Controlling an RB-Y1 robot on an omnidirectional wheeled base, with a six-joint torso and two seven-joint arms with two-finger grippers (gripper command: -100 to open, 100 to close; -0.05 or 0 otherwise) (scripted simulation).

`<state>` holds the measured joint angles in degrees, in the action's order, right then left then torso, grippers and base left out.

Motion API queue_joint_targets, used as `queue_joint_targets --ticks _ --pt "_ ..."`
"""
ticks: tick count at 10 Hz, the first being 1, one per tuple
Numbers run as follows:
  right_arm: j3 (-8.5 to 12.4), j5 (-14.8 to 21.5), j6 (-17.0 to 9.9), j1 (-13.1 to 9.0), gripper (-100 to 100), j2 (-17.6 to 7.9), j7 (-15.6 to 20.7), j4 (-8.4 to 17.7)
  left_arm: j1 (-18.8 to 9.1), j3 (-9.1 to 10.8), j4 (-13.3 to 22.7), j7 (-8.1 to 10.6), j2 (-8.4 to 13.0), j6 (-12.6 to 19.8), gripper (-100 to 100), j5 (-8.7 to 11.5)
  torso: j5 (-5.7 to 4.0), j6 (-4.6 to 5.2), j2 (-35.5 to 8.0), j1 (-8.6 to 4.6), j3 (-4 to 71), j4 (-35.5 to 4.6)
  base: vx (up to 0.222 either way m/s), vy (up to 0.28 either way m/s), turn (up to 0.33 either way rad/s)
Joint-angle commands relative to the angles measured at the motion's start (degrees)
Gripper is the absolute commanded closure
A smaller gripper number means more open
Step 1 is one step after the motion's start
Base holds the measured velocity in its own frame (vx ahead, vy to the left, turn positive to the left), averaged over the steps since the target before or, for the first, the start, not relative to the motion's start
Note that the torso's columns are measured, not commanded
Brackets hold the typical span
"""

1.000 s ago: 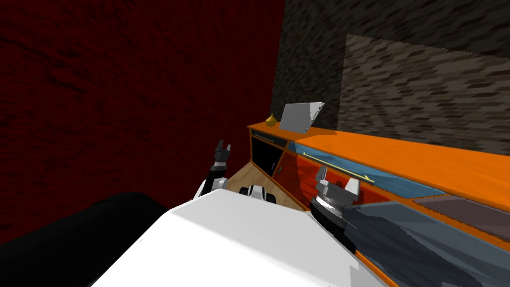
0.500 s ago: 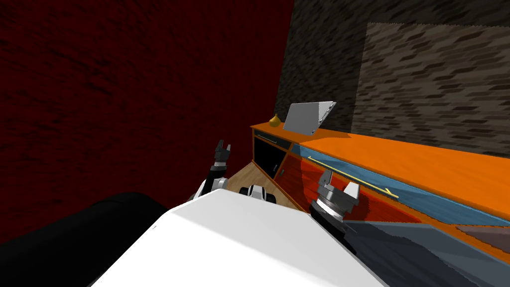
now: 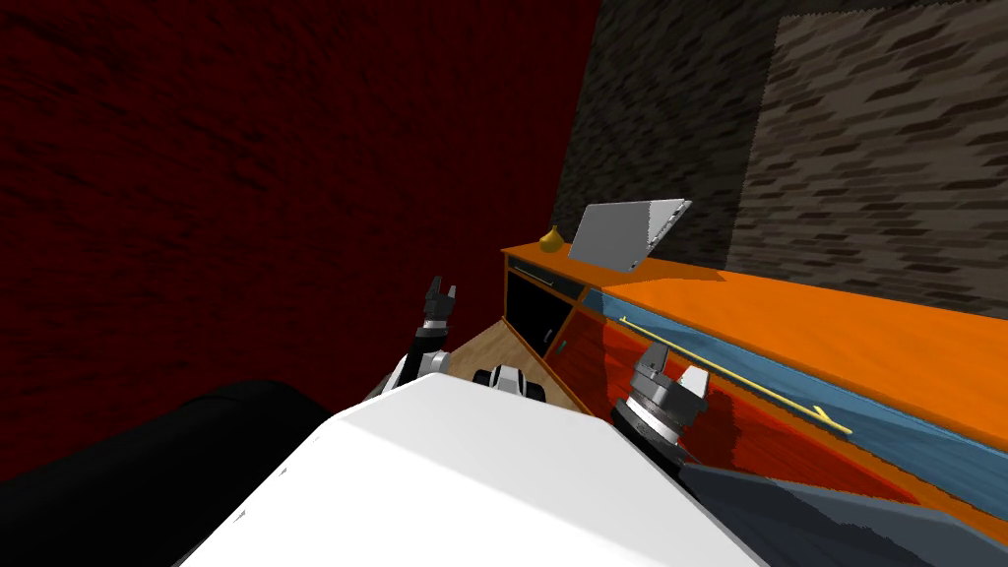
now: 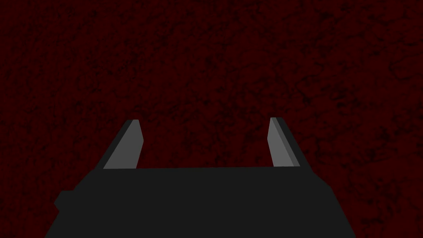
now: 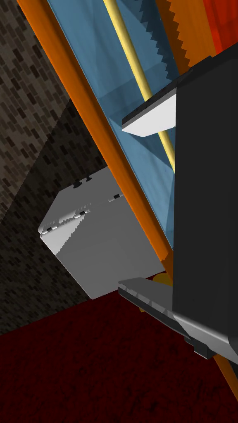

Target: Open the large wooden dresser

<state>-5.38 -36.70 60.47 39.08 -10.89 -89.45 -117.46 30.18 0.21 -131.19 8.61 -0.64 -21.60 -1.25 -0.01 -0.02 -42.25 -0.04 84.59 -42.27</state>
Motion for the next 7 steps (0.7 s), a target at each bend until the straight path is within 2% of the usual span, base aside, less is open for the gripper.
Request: queue_joint_targets --ticks 1,4,7 --pt "-0.24 -0.58 1.01 0.26 -100 0.13 -3.61 0.59 0.01 0.01 0.0 0.0 0.0 0.0 0 0.0 0.01 0.05 -0.03 0.01 -0.01 -0.01 0.008 -0.024 -0.027" --pt "-0.97 -3.02 3.51 0.99 -100 0.95 -8.91 2.11 0.01 0.0 0.0 0.0 0.0 0.0 0 0.0 0.02 0.04 -0.04 0.05 -0.02 -0.01 0.016 -0.03 0.181" --pt "-1.31 -4.17 4.68 1.33 -100 1.41 -13.77 2.83 0.0 0.0 0.0 0.0 0.0 0.0 0 0.0 0.0 0.0 -0.04 -0.01 -0.02 -0.01 0.012 -0.044 0.149"
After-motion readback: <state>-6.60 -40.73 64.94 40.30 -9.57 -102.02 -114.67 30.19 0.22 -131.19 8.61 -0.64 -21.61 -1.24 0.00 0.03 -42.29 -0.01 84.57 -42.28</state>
